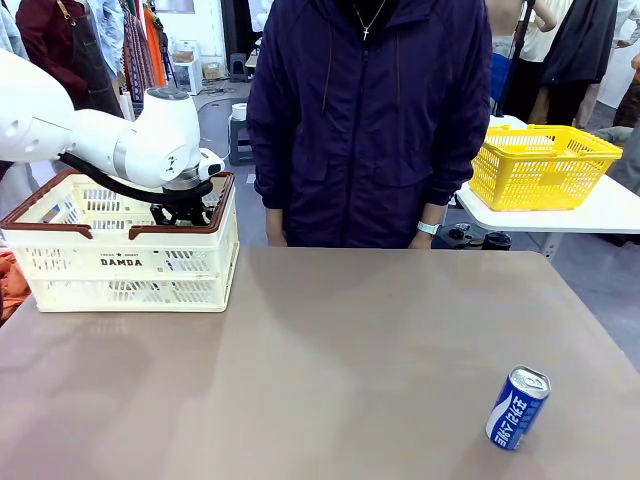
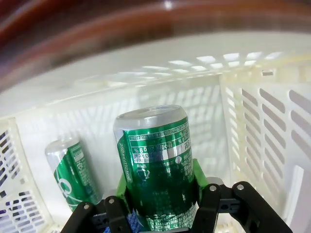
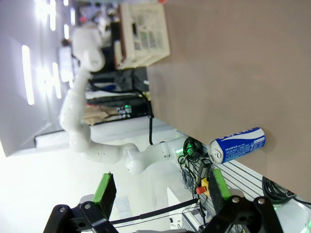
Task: Place the drinks into the Shopping basket.
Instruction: Pick up one drink and place it into the Shopping basket.
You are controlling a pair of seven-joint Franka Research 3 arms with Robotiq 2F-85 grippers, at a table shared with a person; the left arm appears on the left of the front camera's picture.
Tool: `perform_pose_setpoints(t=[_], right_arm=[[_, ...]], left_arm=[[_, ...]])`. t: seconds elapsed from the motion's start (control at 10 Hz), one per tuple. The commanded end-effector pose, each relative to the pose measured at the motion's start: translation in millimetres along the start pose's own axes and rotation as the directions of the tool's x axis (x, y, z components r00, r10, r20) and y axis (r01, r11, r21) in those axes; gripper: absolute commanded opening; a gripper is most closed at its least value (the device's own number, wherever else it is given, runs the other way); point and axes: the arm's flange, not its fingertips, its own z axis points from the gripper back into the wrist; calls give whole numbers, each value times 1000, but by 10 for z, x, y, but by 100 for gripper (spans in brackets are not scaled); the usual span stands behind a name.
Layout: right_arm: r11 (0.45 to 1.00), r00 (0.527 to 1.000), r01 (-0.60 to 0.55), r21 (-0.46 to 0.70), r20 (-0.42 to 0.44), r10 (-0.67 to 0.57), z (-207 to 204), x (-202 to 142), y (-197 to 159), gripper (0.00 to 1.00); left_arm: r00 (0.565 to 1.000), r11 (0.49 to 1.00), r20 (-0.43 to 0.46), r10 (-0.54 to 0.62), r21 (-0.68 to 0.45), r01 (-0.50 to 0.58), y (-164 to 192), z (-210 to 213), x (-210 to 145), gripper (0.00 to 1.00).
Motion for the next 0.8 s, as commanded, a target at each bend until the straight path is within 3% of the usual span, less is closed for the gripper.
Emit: perform_pose_setpoints(t=[0.0, 0.7], right_arm=[[1000, 1000, 10, -6, -9, -10, 4, -19, 33, 100], [1000, 1000, 10, -6, -9, -10, 4, -19, 33, 100]], left_arm=[[1000, 1000, 10, -11, -27, 11, 54, 55, 79, 100], [997, 1000, 75, 21, -21, -20, 263, 364, 79, 100]])
